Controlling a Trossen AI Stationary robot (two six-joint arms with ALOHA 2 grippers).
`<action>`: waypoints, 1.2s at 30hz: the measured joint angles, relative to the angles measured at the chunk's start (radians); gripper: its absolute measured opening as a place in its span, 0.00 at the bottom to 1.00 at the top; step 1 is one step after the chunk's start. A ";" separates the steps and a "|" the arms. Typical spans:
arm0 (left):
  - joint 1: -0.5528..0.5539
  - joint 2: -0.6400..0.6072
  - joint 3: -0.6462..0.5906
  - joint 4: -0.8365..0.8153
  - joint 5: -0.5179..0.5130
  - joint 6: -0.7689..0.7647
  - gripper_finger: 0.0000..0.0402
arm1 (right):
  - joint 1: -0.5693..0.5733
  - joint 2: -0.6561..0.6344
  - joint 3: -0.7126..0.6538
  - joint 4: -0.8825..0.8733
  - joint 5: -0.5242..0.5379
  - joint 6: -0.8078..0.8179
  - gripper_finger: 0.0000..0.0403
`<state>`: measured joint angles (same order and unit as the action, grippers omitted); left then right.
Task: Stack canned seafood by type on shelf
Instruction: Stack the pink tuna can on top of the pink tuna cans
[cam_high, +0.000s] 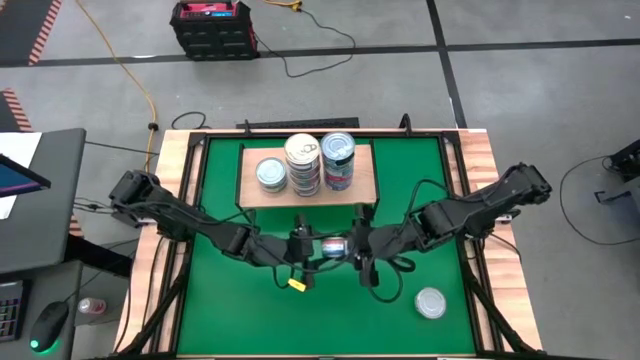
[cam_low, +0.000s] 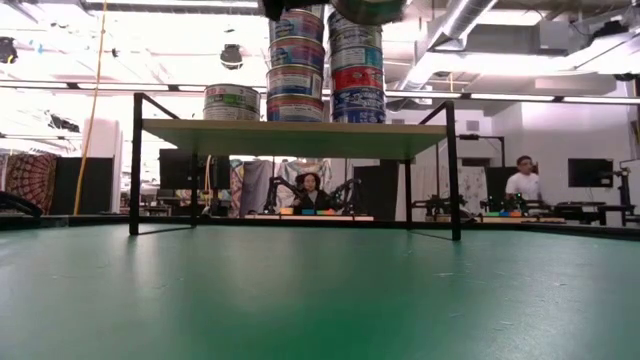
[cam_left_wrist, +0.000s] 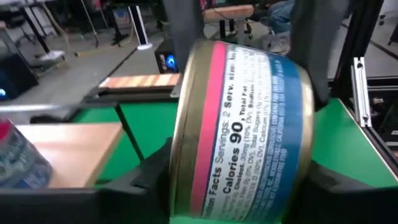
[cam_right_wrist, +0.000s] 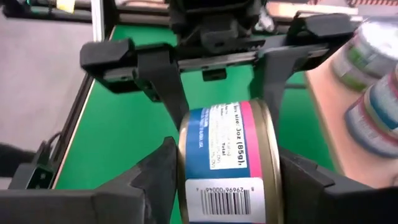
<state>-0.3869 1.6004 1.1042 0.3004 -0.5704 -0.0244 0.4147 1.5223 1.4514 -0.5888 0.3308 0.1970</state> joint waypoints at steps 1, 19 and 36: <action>0.000 -0.007 0.000 0.000 0.002 0.014 0.49 | -0.005 0.000 0.010 0.000 0.001 -0.001 0.61; 0.002 -0.225 0.139 -0.302 -0.157 0.157 0.45 | -0.054 -0.009 0.442 -0.233 0.222 -0.119 0.66; 0.238 -0.253 0.562 -0.789 -0.475 0.869 0.47 | -0.050 -0.012 0.452 -0.311 0.255 0.002 0.66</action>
<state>-0.1486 1.3472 1.6659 -0.4885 -1.0451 0.8451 0.3652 1.5105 1.9030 -0.9000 0.5861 0.1989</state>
